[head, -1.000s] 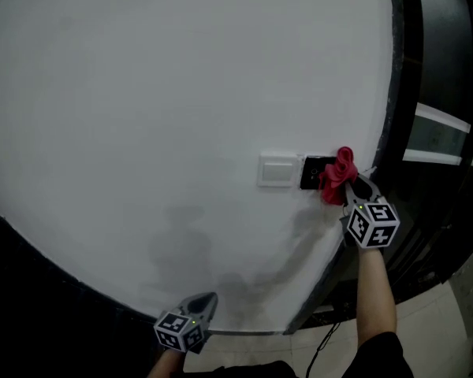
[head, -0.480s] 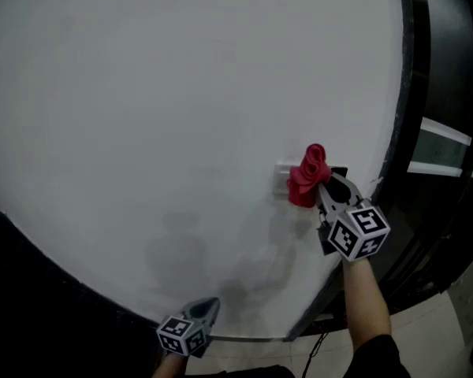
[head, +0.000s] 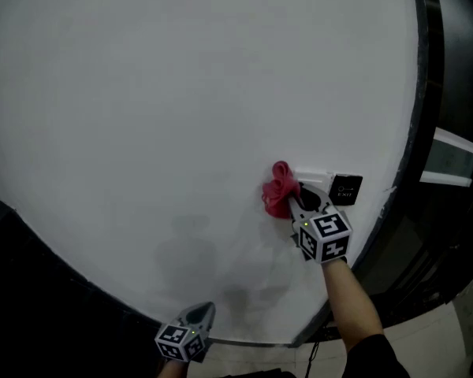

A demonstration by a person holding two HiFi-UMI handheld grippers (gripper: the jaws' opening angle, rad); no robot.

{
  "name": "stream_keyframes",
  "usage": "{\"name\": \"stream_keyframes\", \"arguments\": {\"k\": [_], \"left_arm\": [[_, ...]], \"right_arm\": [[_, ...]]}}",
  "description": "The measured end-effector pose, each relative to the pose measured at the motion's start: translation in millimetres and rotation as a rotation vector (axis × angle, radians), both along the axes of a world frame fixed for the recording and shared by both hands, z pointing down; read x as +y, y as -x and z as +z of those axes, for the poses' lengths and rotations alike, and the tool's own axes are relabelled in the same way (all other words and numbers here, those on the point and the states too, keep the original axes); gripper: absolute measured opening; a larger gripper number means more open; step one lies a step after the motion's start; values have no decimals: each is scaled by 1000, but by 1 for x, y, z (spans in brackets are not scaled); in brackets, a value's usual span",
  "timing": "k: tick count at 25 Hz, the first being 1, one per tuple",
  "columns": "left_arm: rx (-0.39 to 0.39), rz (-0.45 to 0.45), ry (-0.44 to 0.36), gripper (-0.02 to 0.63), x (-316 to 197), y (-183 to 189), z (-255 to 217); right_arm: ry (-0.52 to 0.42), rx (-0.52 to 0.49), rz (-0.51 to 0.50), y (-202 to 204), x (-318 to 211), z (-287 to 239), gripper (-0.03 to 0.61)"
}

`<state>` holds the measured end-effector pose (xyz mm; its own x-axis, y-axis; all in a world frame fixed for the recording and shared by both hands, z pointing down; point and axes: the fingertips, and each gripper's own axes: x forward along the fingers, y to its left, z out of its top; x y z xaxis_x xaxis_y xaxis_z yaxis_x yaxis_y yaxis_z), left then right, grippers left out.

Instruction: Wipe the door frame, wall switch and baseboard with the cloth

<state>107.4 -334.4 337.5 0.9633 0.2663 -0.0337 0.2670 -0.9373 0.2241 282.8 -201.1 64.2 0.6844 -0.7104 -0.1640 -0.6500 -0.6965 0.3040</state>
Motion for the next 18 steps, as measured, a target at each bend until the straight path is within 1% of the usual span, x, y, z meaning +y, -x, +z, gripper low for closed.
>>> {"name": "stream_keyframes", "arguments": {"k": [2, 5, 10, 14, 18], "left_arm": [[1, -17, 6, 3, -5, 1, 1], [-9, -18, 0, 3, 2, -4, 0], [-9, 9, -11, 3, 5, -6, -3], [-7, 38, -12, 3, 11, -5, -2], [-6, 50, -19, 3, 13, -14, -2]], "right_arm": [[-5, 3, 6, -4, 2, 2, 63], [2, 24, 16, -7, 15, 1, 63], [-24, 16, 7, -4, 24, -2, 64], [-13, 39, 33, 0, 32, 0, 64], [-22, 42, 51, -4, 43, 1, 64]]}}
